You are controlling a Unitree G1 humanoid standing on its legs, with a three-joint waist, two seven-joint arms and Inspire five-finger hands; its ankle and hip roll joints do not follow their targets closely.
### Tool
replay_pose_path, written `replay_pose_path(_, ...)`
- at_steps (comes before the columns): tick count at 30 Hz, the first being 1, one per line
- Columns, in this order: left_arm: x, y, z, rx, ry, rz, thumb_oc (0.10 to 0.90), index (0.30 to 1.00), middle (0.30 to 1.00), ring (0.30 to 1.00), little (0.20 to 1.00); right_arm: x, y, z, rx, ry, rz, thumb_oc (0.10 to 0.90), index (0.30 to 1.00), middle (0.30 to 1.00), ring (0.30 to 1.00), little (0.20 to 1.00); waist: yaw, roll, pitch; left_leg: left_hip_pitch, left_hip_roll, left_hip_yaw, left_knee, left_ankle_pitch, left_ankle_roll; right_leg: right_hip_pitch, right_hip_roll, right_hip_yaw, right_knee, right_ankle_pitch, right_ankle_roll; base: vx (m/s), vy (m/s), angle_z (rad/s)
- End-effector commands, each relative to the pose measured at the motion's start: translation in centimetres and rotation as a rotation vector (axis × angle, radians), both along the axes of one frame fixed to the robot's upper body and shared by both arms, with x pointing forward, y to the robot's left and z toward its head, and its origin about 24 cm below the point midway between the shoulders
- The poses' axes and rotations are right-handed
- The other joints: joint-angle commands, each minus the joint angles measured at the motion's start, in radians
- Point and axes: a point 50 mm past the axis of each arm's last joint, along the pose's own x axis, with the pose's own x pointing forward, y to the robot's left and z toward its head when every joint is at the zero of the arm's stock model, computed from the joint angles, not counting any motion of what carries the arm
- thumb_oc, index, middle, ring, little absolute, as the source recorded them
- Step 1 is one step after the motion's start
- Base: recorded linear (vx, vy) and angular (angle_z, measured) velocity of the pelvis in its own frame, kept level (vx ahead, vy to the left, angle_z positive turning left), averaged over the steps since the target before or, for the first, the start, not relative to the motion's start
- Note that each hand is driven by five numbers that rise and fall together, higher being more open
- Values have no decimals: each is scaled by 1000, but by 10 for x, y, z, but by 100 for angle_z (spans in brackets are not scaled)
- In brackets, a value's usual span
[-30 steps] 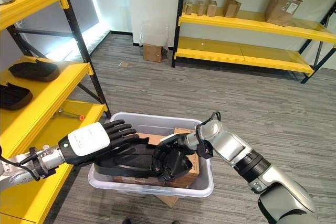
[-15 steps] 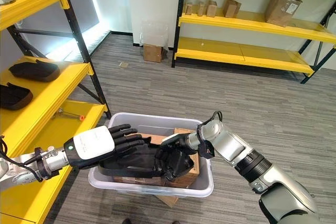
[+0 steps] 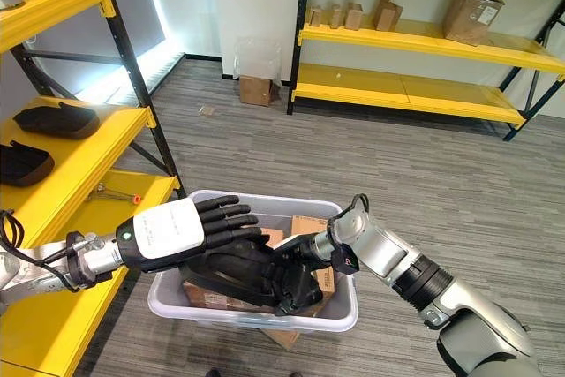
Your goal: Move parts from the plastic box to the shelf.
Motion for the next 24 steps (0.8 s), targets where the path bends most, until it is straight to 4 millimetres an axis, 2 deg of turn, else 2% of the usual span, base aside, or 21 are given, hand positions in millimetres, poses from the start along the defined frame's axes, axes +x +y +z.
replay_pose_path(1,-1,-36,27,-294,-30,-176,900,1000,1000,1000,1000,13,40,58,189,-171,128,400,300,300,300,300,-1,-2,-66,3,9,-65,-8,-57,18,-7,-59,-103,85,-32,61,0,0,0)
replay_pose_path(8,-1,-41,23,-281,-1,-186,900,1000,1000,1000,1000,16,41,60,183,-177,128,400,300,300,300,300,-4,-2,-67,5,10,-64,-8,-59,18,-7,-61,-101,85,-32,62,0,0,0)
replay_pose_path(19,4,-33,16,-252,59,-82,900,1000,1000,1000,1000,14,36,59,166,-185,134,400,300,300,300,300,-3,1,-62,2,11,-68,-8,-56,16,-8,-61,-101,84,-33,62,0,0,0)
replay_pose_path(20,4,-32,15,-247,69,-65,441,358,358,358,358,14,35,59,162,-184,137,400,300,300,300,300,-4,2,-62,1,12,-67,-8,-56,16,-9,-61,-100,84,-33,62,0,0,0)
replay_pose_path(21,5,-32,14,-240,73,-60,400,300,300,300,300,13,35,59,162,-183,137,400,300,300,300,300,-4,2,-62,1,12,-67,-8,-56,16,-9,-61,-100,84,-33,62,0,0,0)
replay_pose_path(24,6,-29,11,-223,87,-29,400,300,300,300,300,13,34,57,158,-181,138,400,300,300,300,300,-4,3,-61,2,13,-67,-8,-54,16,-9,-60,-101,85,-33,61,0,0,0)
